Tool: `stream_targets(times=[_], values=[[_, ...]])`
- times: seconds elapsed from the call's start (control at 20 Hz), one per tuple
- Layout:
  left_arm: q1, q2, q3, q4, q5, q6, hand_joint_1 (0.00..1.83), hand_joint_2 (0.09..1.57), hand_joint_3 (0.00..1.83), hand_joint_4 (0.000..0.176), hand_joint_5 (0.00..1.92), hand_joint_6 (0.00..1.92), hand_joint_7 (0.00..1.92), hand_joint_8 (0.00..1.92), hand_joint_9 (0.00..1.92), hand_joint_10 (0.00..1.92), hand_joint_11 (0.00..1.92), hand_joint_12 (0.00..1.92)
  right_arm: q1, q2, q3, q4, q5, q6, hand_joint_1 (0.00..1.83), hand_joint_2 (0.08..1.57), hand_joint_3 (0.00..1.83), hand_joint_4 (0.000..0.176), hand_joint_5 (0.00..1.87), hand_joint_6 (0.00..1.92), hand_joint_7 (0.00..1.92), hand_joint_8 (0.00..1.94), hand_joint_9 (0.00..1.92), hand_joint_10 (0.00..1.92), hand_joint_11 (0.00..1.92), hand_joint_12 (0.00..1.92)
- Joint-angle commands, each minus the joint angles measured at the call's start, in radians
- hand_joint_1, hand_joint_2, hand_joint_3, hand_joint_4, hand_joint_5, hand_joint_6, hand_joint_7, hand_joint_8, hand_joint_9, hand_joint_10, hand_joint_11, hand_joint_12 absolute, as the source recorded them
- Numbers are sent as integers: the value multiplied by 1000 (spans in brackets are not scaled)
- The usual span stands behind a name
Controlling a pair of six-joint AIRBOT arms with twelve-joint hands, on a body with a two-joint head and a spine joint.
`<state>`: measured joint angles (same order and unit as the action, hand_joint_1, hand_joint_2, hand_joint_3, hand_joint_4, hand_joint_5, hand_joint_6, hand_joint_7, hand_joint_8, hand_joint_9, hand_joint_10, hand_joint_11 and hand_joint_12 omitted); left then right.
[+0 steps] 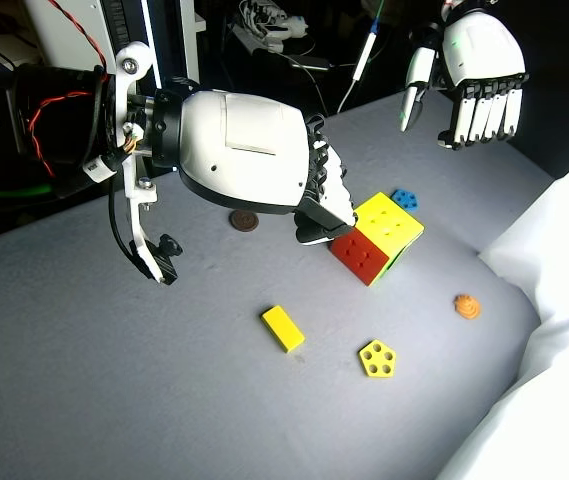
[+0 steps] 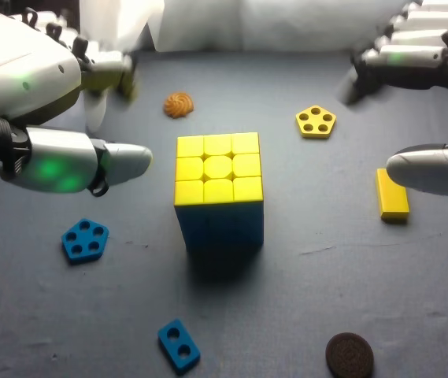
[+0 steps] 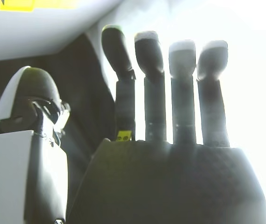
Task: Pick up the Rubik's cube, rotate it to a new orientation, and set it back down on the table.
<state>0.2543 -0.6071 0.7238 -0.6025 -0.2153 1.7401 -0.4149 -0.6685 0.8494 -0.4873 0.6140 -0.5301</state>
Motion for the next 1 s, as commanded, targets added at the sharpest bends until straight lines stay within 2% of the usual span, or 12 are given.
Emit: stream_targets(times=[0.0,0.05,0.15,0.3,0.6,0.7,0.75,0.85,0.95], values=[[-14,6,-1,6,-102,6,0,1196,33,0,0,0,0,0,1,1,0,233,11,4,0,38,136,-3,0,1152,148,0,0,0,0,0,0,0,0,0],[-17,6,-5,-23,-102,31,0,1201,22,0,0,0,8,2,11,3,0,249,9,4,0,38,141,-6,0,1152,144,0,0,0,0,0,0,0,0,0],[-25,4,-17,-166,-103,160,0,1194,13,0,0,0,5,2,11,3,0,253,6,4,0,38,141,-6,0,1144,135,0,0,0,0,0,0,0,0,0],[-42,-12,-24,-330,-120,316,0,1191,5,0,0,0,2,0,10,1,0,239,3,4,0,38,141,-6,0,1132,125,0,0,0,0,0,0,0,0,0],[-39,-119,-12,-496,-259,411,0,1180,0,0,0,0,2,0,13,0,0,329,0,2,0,38,141,-9,0,1118,111,0,0,0,0,0,0,0,0,0],[-23,-159,-3,-528,-277,413,0,1184,1,0,0,0,0,0,3,3,0,220,0,2,0,38,141,-10,0,1123,111,0,0,0,0,0,0,0,0,0],[-13,-177,-3,-541,-300,413,75,1162,0,0,0,0,0,0,3,2,0,242,0,2,0,38,141,-10,0,1123,110,0,0,0,0,0,0,0,0,0],[7,-209,-4,-563,-339,413,369,1103,0,0,0,0,0,0,0,0,0,237,0,2,0,38,141,-13,0,1121,107,0,0,0,0,0,0,0,0,0],[27,-242,-4,-590,-372,413,650,1067,0,0,0,0,0,0,0,0,0,141,0,1,0,38,141,-17,0,1124,105,0,0,0,0,0,0,0,0,0]])
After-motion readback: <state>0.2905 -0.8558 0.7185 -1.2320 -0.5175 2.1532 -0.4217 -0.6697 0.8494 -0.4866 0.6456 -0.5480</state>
